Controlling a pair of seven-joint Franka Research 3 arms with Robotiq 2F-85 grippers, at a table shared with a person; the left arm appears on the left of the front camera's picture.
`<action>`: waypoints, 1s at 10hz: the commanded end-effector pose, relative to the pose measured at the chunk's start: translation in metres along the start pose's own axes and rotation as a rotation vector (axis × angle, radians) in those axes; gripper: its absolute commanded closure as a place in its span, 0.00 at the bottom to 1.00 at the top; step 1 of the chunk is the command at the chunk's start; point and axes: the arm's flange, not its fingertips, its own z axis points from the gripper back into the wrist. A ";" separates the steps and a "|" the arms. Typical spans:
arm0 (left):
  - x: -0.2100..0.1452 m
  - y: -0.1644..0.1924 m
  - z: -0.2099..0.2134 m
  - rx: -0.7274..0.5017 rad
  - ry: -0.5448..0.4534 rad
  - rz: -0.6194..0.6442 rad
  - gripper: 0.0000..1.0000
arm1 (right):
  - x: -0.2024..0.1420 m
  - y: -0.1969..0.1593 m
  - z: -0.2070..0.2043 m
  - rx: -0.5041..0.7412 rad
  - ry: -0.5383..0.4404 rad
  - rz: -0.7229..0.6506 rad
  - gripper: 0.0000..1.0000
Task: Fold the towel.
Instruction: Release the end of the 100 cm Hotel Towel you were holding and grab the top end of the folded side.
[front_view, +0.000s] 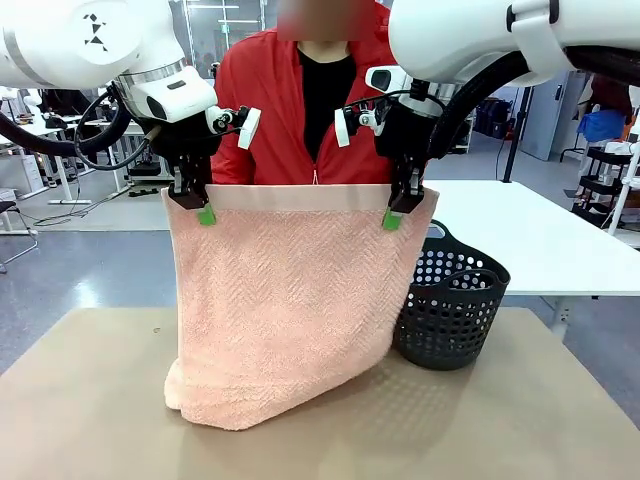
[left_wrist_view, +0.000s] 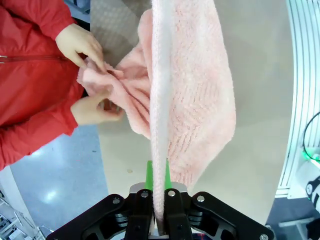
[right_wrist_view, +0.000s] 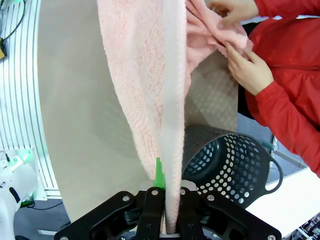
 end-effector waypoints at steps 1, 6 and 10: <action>0.000 0.002 0.002 0.002 -0.001 -0.001 1.00 | 0.000 -0.001 0.001 -0.003 0.009 0.003 1.00; 0.000 0.002 0.002 0.002 -0.001 -0.001 1.00 | 0.000 -0.001 0.001 -0.003 0.009 0.003 1.00; 0.000 0.002 0.002 0.002 -0.001 -0.001 1.00 | 0.000 -0.001 0.001 -0.003 0.009 0.003 1.00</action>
